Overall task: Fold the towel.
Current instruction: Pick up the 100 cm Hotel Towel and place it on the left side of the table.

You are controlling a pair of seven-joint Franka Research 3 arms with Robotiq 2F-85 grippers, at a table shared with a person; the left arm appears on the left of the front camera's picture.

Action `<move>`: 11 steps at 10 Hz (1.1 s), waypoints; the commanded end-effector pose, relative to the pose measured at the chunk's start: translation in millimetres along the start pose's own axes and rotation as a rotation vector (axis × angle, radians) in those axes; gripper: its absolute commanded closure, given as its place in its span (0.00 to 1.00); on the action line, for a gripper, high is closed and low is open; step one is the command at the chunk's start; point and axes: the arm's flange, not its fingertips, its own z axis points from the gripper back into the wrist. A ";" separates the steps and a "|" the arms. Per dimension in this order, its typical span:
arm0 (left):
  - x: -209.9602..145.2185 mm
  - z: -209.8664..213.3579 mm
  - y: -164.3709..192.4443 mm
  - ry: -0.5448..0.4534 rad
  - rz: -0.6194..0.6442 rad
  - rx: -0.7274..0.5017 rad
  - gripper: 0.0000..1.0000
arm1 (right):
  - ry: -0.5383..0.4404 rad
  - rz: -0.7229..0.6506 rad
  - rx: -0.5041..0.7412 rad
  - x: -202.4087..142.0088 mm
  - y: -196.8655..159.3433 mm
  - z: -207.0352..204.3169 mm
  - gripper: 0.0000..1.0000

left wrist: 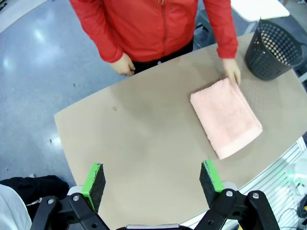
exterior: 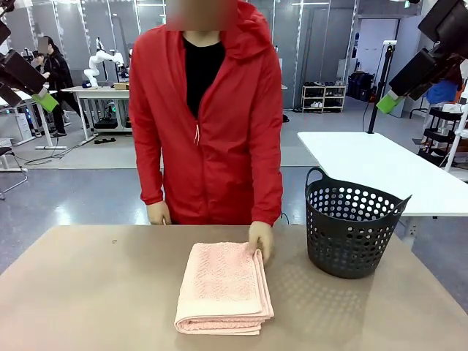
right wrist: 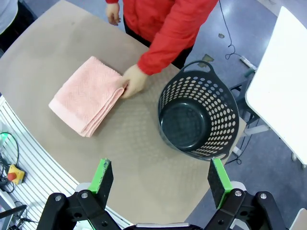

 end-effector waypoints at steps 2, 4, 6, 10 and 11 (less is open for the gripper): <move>3.0 2.7 0.8 0.013 -0.006 0.000 0.00 | 0.005 0.008 0.002 -0.7 -1.0 2.1 0.00; 3.0 2.7 0.8 0.013 -0.006 0.000 0.00 | 0.005 0.008 0.002 -0.7 -1.0 2.1 0.00; 3.0 2.7 0.8 0.013 -0.006 0.000 0.00 | 0.005 0.008 0.002 -0.7 -1.0 2.1 0.00; 3.0 2.7 0.8 0.013 -0.006 0.000 0.00 | 0.005 0.008 0.002 -0.7 -1.0 2.1 0.00; 0.0 0.0 0.0 0.000 0.000 0.000 0.00 | 0.005 0.008 0.002 -0.7 -1.0 2.1 0.00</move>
